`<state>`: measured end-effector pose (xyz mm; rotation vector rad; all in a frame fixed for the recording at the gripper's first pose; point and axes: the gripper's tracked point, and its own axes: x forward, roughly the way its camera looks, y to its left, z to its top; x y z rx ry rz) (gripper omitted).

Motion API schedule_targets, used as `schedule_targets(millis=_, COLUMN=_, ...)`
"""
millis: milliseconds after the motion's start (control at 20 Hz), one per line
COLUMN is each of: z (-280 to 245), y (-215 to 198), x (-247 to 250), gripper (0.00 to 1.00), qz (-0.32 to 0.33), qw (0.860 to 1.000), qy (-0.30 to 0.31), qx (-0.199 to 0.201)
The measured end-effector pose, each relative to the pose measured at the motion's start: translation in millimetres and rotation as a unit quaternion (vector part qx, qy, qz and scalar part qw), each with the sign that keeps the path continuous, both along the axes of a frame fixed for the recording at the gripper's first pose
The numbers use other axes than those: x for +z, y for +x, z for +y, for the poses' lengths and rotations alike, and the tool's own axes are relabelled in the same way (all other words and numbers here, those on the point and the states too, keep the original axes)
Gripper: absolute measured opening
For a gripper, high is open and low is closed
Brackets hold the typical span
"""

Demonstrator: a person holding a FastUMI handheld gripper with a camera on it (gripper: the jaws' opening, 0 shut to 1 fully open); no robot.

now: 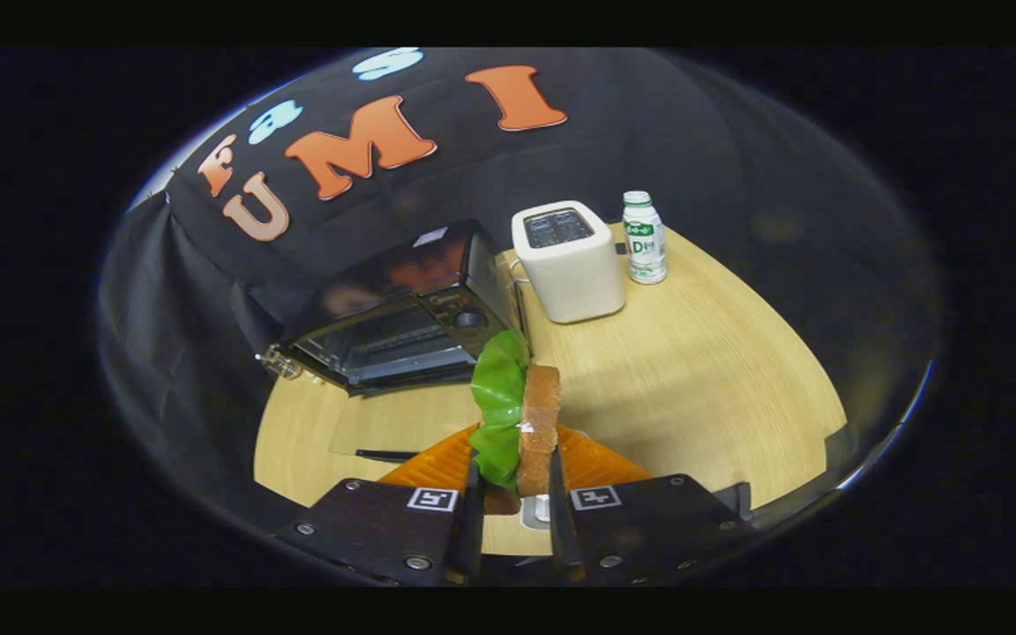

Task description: Open the toaster oven, put the food inside, and close the toaster oven door.

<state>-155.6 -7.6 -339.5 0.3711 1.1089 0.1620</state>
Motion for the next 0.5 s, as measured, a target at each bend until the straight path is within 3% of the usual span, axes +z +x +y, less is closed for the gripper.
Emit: schedule_targets(millis=500, z=105.1, y=29.3, x=-12.0, gripper=0.32, qz=0.0, qw=0.992, qy=0.126, qx=-0.024)
